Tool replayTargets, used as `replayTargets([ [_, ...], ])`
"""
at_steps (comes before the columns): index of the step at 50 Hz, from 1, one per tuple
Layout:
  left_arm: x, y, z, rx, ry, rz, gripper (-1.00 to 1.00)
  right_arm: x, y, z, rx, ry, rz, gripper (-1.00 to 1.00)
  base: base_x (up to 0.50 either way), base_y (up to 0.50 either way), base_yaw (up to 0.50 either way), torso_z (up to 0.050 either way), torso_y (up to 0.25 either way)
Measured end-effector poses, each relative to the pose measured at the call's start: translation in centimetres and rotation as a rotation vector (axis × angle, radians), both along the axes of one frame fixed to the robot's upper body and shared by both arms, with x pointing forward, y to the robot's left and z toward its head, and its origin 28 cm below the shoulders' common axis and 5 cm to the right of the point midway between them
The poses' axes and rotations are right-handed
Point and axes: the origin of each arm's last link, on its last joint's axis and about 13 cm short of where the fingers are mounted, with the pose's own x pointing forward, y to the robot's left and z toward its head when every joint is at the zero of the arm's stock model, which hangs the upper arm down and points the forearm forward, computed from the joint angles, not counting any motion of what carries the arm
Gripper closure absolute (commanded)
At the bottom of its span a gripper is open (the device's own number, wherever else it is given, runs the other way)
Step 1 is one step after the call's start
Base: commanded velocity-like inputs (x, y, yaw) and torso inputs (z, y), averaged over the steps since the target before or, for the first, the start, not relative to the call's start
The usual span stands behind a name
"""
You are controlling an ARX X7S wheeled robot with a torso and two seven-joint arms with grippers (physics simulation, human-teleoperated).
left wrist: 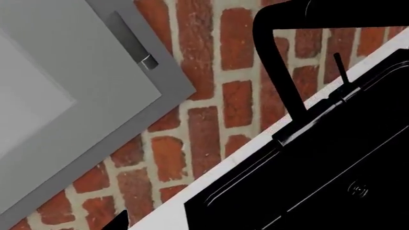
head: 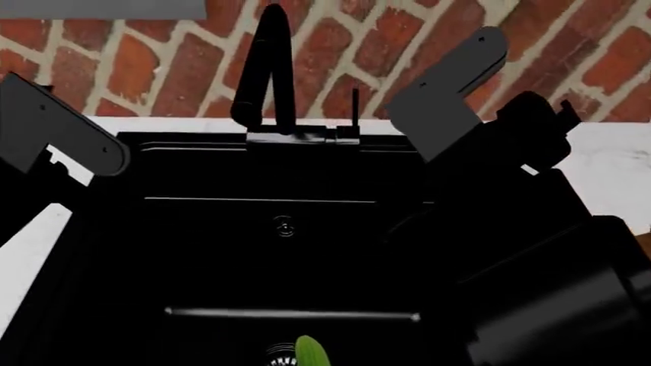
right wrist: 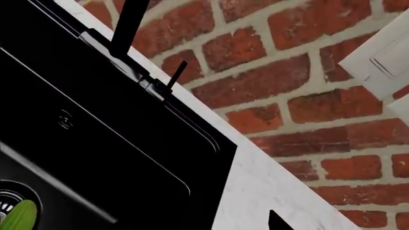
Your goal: Pick the vegetables from the sink and place them on the cutting board.
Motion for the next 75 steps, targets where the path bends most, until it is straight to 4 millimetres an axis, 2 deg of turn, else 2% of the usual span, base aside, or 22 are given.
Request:
replayTargets([
  [21,-0.2,0.0,-0.1,0.018,0.012,-0.017,-1.00,-0.6,-0.5,0.1,-0.007,0.009,-0.004,-1.00,0.00,0.00,0.00,0.000,-0.237],
  [33,-0.5,-0.1,-0.2,0.050,0.038,-0.046,-1.00,-0.8,-0.3,0.1,-0.013,0.044,0.024,-1.00,0.00,0.00,0.00,0.000,-0.104],
  [56,-0.7,-0.4,-0.4,0.157,0.158,-0.105,-1.00,-1.1,0.5,0.5,-0.058,0.161,0.078,-1.00,0.06,-0.01,0.00,0.000,0.000],
  [68,-1.9,-0.7,-0.3,0.245,0.299,-0.269,-1.00,-1.6,1.1,1.0,-0.102,0.239,0.147,-1.00,0.00,0.00,0.00,0.000,0.000],
  [75,-2.1,-0.7,-0.2,0.266,0.402,-0.396,-1.00,-1.2,1.0,1.0,-0.105,0.272,0.174,-1.00,0.00,0.00,0.00,0.000,0.000],
])
